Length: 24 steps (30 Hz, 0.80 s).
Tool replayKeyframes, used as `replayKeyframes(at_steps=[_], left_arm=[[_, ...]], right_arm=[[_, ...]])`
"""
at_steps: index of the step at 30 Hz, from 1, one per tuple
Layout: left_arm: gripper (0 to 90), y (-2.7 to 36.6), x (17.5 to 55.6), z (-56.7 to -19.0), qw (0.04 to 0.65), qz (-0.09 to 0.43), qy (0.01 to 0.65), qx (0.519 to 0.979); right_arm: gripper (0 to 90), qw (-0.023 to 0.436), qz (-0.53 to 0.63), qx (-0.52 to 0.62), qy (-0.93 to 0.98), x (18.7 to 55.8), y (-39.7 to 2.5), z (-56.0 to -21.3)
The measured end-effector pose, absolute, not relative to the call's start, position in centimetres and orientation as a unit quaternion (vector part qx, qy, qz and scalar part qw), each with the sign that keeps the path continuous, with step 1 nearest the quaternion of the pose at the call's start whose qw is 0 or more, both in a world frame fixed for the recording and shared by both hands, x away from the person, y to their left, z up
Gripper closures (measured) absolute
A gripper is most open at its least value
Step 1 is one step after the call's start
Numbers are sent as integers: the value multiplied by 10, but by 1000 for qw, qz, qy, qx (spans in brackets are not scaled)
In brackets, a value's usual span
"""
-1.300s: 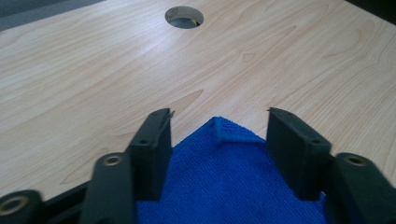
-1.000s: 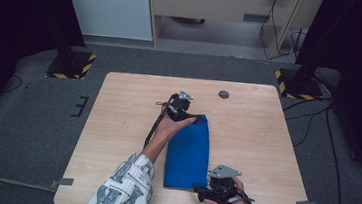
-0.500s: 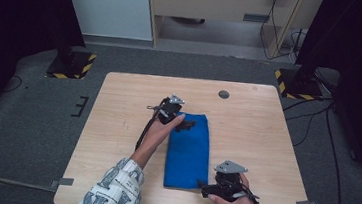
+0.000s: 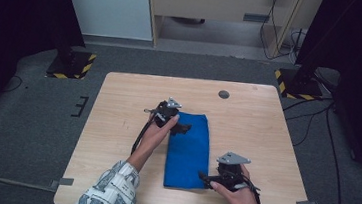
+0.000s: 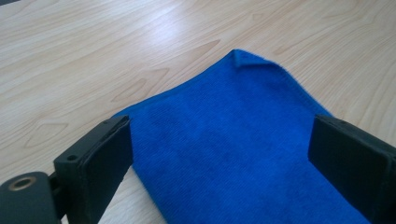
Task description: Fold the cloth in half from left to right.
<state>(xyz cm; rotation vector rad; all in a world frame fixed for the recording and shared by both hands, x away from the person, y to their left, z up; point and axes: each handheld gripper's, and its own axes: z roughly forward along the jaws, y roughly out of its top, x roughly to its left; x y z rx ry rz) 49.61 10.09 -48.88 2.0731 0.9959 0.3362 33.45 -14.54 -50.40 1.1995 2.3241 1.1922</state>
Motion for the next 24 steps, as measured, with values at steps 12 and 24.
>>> replayKeyframes(at_steps=[12,24], left_arm=[[71,117,498,-491,407,145,403,807],[112,123,528,-509,383,144,438,801]], right_arm=[[180,139,405,404,808,392,-133,-499],[273,148,389,409,812,482,-120,-494]])
